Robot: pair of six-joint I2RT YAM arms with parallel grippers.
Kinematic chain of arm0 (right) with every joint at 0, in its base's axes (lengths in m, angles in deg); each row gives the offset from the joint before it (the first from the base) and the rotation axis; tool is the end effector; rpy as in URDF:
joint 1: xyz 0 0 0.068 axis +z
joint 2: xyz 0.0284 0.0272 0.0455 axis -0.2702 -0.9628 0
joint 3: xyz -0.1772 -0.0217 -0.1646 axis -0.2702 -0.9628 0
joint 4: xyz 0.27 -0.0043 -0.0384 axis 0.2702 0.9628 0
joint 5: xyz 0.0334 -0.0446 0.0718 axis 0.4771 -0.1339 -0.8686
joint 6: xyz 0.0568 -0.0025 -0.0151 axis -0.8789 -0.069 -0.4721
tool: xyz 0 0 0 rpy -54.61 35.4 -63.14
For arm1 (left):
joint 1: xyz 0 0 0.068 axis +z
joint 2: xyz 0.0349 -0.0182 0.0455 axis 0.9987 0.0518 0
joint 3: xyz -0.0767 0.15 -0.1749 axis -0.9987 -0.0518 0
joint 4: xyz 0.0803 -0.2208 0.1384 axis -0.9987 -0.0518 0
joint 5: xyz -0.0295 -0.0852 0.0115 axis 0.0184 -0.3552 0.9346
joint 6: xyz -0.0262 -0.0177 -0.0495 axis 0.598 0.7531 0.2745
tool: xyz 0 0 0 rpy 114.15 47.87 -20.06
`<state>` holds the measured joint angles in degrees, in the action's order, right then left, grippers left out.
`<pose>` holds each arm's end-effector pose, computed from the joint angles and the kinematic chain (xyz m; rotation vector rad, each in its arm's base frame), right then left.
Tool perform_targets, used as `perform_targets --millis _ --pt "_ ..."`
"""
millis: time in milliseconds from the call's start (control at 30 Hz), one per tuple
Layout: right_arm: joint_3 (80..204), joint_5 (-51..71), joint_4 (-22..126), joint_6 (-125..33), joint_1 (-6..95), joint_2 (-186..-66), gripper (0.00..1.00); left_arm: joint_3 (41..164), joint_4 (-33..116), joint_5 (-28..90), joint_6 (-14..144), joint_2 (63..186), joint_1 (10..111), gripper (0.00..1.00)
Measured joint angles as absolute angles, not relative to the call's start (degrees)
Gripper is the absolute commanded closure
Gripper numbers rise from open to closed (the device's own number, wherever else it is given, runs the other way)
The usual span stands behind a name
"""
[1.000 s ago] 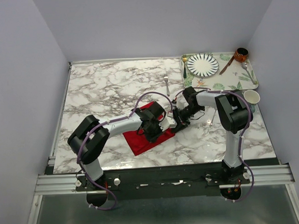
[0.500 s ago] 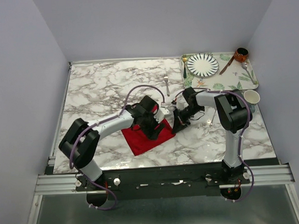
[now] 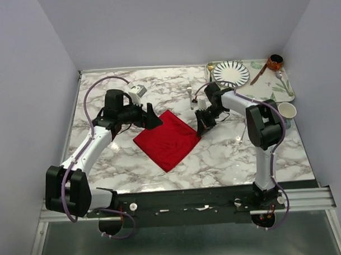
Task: Fold the napkin into a case and place the utensils inside
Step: Fold the rectangle-folded napkin at the center of the board, then smooth out the square-folded napkin at the center of the board.
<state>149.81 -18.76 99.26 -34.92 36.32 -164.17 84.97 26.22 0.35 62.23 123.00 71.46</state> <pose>0.3546 0.1606 0.1072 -0.6887 2.8896 0.9906 0.2908 -0.1090 0.2506 0.5296 2.0852 -0.9804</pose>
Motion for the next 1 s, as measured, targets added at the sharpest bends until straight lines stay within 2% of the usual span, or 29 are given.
perform_targets --millis 267,500,733,1000 --pt "152.6 -15.3 101.9 -31.6 36.3 -166.1 0.99 79.4 33.5 -2.0 71.0 122.3 78.9 0.01" --pt "152.2 -15.1 102.3 -30.6 36.3 -166.4 0.99 79.0 32.7 4.3 68.5 110.4 81.8 0.01" --pt "152.0 -15.0 102.0 -30.5 36.3 -166.4 0.99 82.1 21.1 14.0 63.9 104.8 82.7 0.01" --pt "149.5 -15.6 100.3 -32.3 36.3 -165.3 0.99 87.4 8.0 7.0 57.4 105.4 84.0 0.01"
